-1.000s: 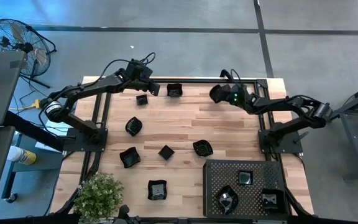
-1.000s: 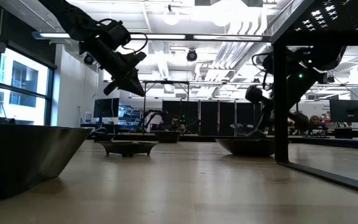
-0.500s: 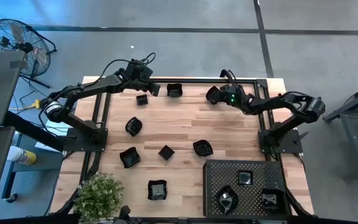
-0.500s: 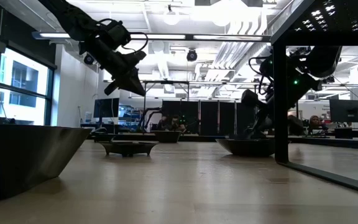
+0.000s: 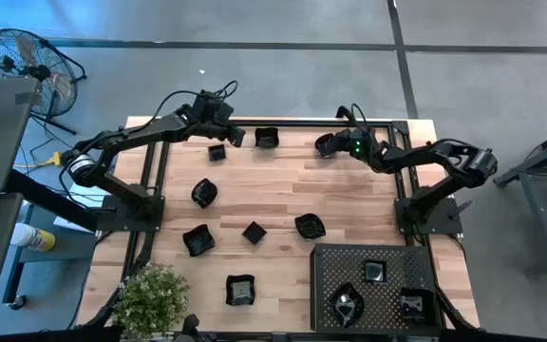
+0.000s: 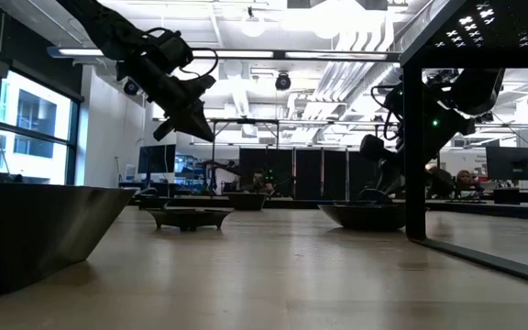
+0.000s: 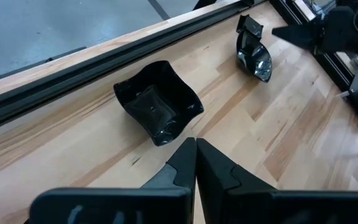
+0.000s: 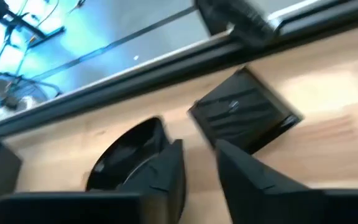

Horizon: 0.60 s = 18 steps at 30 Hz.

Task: Pick & Place Mini shaped plates
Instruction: Stack the black square plate on top of the black square plate on the shelf

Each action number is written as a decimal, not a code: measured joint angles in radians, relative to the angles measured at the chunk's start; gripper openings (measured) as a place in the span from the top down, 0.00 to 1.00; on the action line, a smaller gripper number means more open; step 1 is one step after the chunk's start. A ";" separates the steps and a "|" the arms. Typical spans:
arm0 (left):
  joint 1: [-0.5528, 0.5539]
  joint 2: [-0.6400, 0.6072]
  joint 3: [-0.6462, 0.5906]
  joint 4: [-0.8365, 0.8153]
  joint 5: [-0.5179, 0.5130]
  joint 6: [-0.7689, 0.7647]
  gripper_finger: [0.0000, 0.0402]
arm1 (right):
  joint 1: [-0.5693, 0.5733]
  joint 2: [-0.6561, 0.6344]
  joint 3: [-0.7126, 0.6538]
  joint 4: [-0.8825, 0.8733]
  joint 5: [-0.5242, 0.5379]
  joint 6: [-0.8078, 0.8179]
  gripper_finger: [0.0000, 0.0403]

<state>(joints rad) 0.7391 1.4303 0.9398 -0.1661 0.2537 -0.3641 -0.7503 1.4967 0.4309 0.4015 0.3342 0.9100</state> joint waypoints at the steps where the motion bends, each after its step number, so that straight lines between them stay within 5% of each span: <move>1: 0.000 0.000 0.000 -0.001 0.000 0.000 0.99 | -0.005 0.000 0.000 0.001 0.008 -0.012 0.85; 4: 0.000 0.000 0.000 -0.001 0.000 0.000 0.99 | -0.012 0.000 0.000 0.007 0.039 -0.035 0.97; 18: 0.000 0.000 0.000 -0.010 0.000 0.000 0.99 | -0.025 0.003 0.000 0.008 0.015 -0.125 0.98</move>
<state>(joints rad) 0.7391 1.4303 0.9398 -0.1757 0.2535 -0.3637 -0.7757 1.4998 0.4313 0.4095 0.3493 0.7847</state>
